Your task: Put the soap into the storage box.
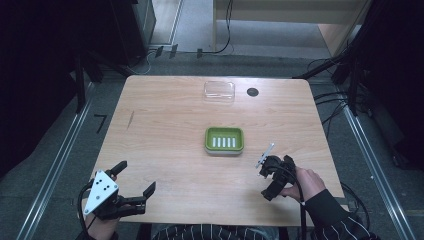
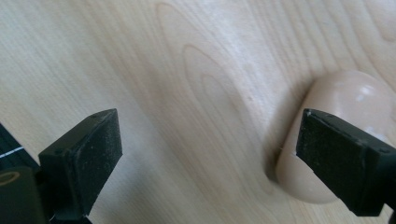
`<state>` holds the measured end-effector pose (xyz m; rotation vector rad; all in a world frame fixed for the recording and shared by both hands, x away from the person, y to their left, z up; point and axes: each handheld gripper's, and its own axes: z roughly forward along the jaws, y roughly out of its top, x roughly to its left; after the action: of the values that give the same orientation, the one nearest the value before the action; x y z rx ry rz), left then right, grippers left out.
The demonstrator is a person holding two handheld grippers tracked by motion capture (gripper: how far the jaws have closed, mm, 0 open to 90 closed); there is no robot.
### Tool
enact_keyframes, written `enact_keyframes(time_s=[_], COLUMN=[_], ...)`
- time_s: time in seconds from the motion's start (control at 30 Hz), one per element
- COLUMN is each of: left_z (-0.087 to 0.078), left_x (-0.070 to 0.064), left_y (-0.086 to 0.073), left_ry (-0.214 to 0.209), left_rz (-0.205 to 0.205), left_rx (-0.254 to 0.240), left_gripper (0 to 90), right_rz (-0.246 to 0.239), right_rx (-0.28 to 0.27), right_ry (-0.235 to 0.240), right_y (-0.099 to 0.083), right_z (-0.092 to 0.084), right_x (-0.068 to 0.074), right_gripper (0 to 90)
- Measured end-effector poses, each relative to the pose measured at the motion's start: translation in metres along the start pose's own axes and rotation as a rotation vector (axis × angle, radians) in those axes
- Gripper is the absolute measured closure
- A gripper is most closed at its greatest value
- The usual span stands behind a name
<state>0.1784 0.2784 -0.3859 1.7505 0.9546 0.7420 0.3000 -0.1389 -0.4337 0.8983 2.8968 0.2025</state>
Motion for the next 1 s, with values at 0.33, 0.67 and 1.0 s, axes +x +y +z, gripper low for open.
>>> enact_keyframes(time_s=[0.33,0.67,1.0], left_z=[0.000,0.000,0.000], left_x=[0.000,0.000,0.000], left_y=[0.000,0.000,0.000], left_ry=[0.000,0.002,0.005], left_rz=[-0.003,0.003,-0.001], left_rx=[-0.001,0.004,-0.003], left_gripper=[0.0,0.0,0.0], right_rz=[0.049,0.076,0.118], right_rx=[-0.010,-0.020,-0.037], right_ry=[-0.012,-0.032,-0.045], right_y=[-0.004,-0.006,-0.009], right_z=[-0.006,-0.010,-0.014], right_x=[-0.011,-0.019,-0.035], right_gripper=[7.5,7.5,7.5])
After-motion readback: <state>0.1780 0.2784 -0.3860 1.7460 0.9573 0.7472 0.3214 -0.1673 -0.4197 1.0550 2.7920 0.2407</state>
